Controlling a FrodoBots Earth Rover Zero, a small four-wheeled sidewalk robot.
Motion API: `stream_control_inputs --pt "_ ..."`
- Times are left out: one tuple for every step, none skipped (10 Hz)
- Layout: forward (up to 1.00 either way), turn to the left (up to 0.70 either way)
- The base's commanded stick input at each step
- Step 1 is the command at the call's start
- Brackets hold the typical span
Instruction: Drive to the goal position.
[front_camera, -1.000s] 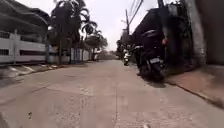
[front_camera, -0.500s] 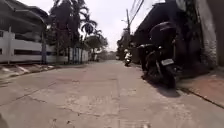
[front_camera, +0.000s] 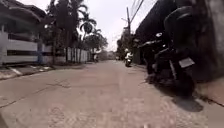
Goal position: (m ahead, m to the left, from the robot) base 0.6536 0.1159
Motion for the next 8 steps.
stream_control_inputs --pt "1.0 0.15" --pt "1.0 0.12" --pt "1.0 0.12" --pt "1.0 0.12" --pt "1.0 0.12" --pt "1.0 0.12" --pt "1.0 0.12" --pt "1.0 0.13"
